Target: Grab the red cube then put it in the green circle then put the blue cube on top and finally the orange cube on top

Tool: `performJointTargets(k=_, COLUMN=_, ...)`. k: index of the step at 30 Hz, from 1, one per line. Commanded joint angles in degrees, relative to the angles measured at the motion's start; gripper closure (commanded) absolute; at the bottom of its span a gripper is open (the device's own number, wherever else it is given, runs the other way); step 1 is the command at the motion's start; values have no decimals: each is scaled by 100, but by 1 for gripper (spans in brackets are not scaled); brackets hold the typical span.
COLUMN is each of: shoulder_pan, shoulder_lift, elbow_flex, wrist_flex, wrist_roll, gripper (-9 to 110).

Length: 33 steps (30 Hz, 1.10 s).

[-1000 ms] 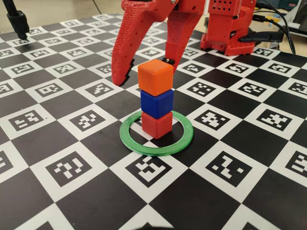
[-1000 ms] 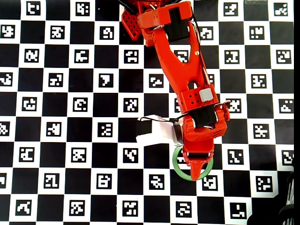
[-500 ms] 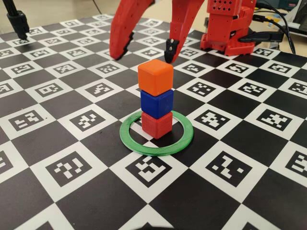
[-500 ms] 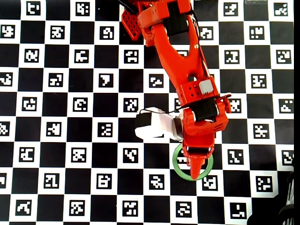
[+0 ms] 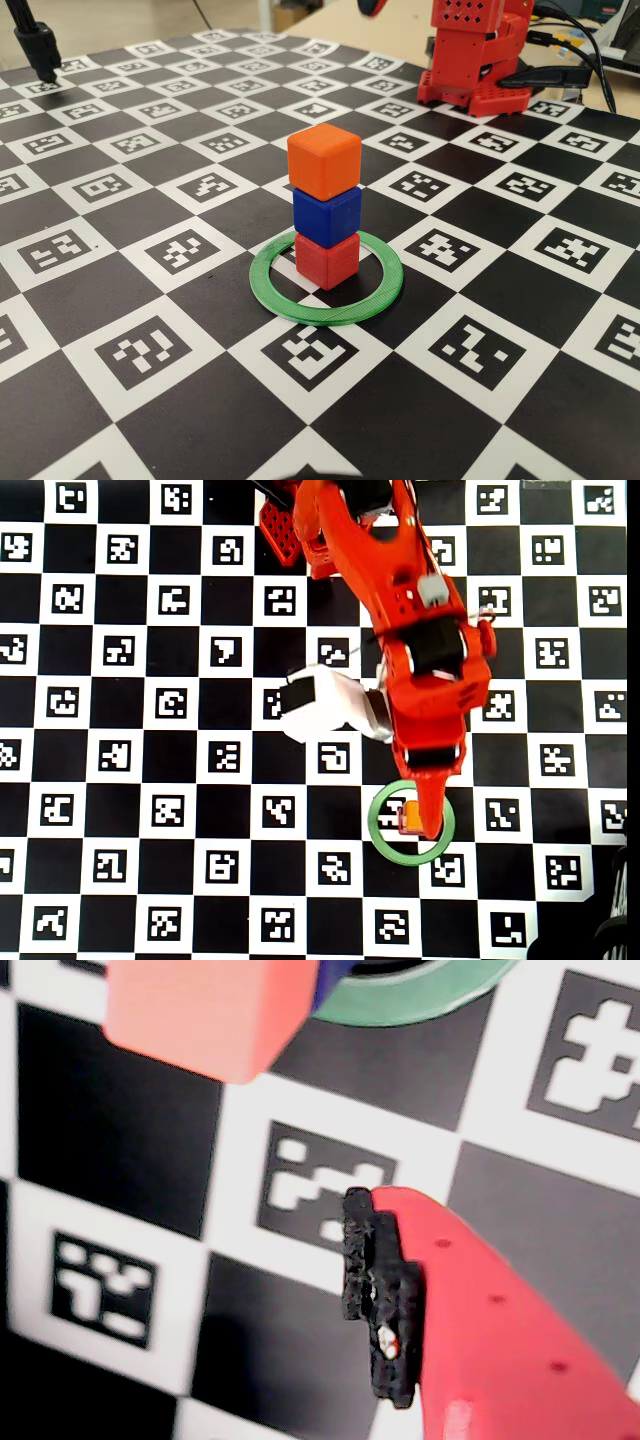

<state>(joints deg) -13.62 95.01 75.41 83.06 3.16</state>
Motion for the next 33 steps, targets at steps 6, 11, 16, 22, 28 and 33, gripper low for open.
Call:
performJointTargets(k=6, shoulder_pan=475, shoulder_lift=2654, elbow_flex=1397, wrist_flex=-387, wrist_roll=-1406, gripper=69)
performJointTargets(k=11, shoulder_pan=800, shoulder_lift=3841, elbow_flex=2628, wrist_flex=-677, wrist_roll=-2487, gripper=83)
performJointTargets(k=16, shoulder_pan=923, shoulder_lift=5062, elbow_flex=4096, wrist_flex=-879, wrist_roll=-3814, gripper=103)
performJointTargets(k=22, shoulder_pan=1011, shoulder_lift=6513, elbow_flex=5625, wrist_flex=-1266, wrist_roll=-4843, gripper=107)
performJointTargets(k=28, shoulder_pan=1213, shoulder_lift=7734, elbow_flex=7154, wrist_flex=-1547, wrist_roll=-5854, gripper=107)
performJointTargets(k=33, shoulder_pan=1292, shoulder_lift=8490, elbow_flex=8174, wrist_flex=-1617, wrist_roll=-6627, gripper=107)
